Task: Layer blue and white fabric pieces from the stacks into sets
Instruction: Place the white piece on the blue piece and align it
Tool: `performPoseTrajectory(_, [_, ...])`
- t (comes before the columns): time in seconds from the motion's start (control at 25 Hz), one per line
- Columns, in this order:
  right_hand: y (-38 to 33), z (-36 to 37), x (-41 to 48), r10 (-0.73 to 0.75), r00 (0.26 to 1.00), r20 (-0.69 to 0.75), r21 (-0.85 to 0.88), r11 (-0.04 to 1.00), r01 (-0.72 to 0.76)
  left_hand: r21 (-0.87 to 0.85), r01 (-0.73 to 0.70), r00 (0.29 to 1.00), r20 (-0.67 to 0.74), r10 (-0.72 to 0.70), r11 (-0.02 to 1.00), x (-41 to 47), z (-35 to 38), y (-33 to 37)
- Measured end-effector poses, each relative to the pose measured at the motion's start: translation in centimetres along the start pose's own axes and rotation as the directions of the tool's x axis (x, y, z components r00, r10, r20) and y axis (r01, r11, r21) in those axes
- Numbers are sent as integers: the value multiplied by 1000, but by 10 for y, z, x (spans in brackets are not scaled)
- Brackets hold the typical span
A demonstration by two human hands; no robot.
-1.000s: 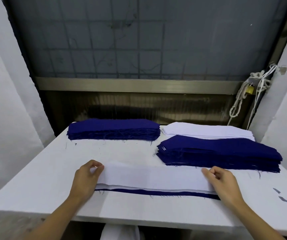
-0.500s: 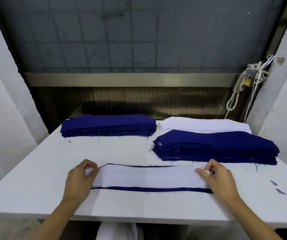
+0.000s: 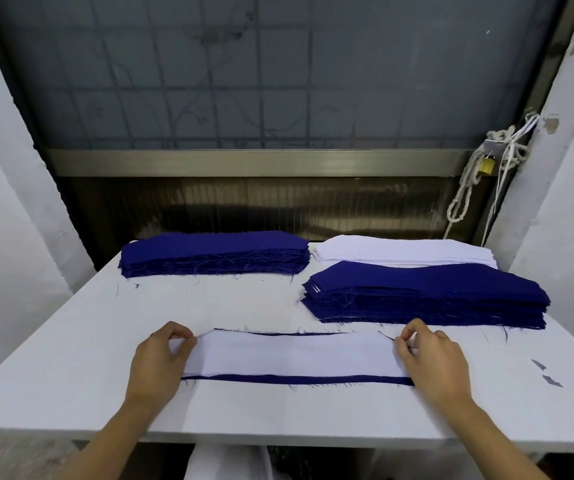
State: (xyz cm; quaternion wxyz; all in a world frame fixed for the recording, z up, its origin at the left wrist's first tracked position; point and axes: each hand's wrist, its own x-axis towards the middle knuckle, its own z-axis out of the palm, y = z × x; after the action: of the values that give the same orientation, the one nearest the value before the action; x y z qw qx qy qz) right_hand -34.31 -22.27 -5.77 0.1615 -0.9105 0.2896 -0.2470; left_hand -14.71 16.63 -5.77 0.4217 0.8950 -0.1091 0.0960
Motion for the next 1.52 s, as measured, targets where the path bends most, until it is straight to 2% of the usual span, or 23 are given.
performPoseTrajectory(0.16, [-3, -3, -2, 46, 999, -22, -133, 990, -48, 14, -13, 1000, 2, 13, 1000, -1, 0, 0])
performPoseTrajectory(0.36, [-5, -8, -4, 86, 996, -34, -166, 982, -91, 16, -8, 1000, 3, 8, 1000, 3, 0, 0])
performPoseTrajectory(0.72, [-10, -12, -1, 58, 998, 14, -129, 990, -55, -16, 30, 1000, -2, -30, 999, 6, 1, -3])
performPoseTrajectory(0.84, [-22, -14, 7, 45, 998, -41, -72, 996, -48, -16, 38, 999, 20, -37, 999, 17, -2, 1])
performPoseTrajectory(1.04, [-57, -21, 54, -101, 991, -82, 22, 994, 103, 6, -30, 999, 32, 30, 1000, 71, -8, 25])
performPoseTrajectory(1.24, [-112, 2, 126, -114, 993, 5, 102, 988, 113, 33, -92, 996, 25, 91, 995, 154, -5, 52])
performPoseTrajectory(1.52, [-174, 65, 199, -200, 956, 213, 156, 973, 169, 255, -78, 990, 134, 45, 964, 241, 15, 48])
